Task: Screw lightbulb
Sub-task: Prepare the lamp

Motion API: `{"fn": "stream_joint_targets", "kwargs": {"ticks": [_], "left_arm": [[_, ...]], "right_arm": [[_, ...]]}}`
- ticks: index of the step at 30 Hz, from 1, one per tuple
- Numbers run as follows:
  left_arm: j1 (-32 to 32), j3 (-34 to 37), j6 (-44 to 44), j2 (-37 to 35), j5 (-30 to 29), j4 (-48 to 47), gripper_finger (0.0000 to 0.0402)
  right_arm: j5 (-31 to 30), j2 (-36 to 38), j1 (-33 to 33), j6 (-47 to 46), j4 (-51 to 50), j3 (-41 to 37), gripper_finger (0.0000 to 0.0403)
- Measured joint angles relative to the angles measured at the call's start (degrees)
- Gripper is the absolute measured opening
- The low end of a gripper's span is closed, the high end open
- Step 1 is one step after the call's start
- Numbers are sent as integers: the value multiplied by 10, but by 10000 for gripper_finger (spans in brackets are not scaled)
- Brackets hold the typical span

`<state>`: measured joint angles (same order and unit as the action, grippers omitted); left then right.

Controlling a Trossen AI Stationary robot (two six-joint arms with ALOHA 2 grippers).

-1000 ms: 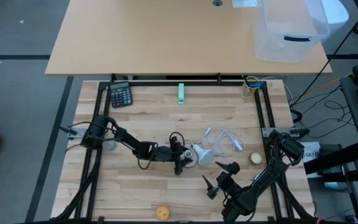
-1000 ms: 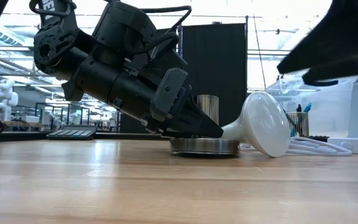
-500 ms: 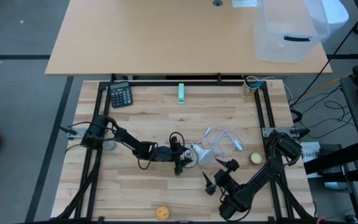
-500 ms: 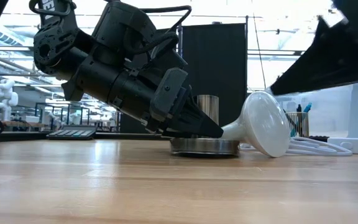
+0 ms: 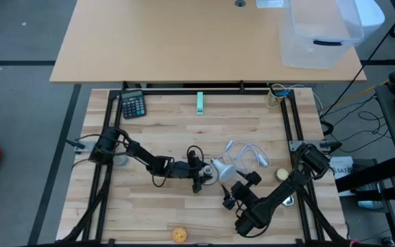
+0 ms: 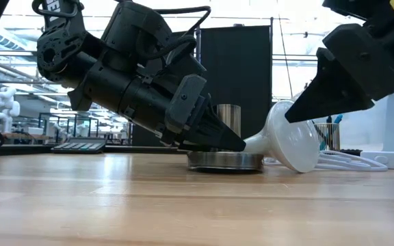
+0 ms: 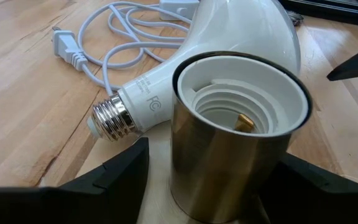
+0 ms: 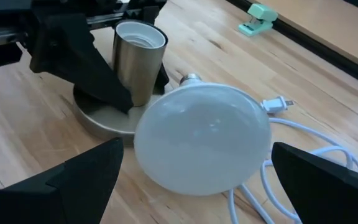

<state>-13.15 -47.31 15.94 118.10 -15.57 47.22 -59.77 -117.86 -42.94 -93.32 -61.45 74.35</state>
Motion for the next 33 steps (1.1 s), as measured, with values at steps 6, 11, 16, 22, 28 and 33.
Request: {"fn": "stream_joint_targets", "kwargs": {"ticks": [6, 11, 16, 22, 28, 33], "left_arm": [[0, 0, 0, 0, 0, 0, 267], [0, 0, 0, 0, 0, 0, 267], [0, 0, 0, 0, 0, 0, 267], [0, 0, 0, 0, 0, 0, 267], [0, 0, 0, 0, 0, 0, 267], [0, 0, 0, 0, 0, 0, 267]], "right_arm": [[2, 0, 10, 25, 8, 0, 400], [16, 0, 20, 31, 16, 0, 400], [17, 0, 29, 55, 30, 0, 400], [21, 1, 33, 59, 32, 0, 400], [29, 1, 33, 74, 36, 0, 400], [31, 1, 20, 75, 31, 0, 400]]}}
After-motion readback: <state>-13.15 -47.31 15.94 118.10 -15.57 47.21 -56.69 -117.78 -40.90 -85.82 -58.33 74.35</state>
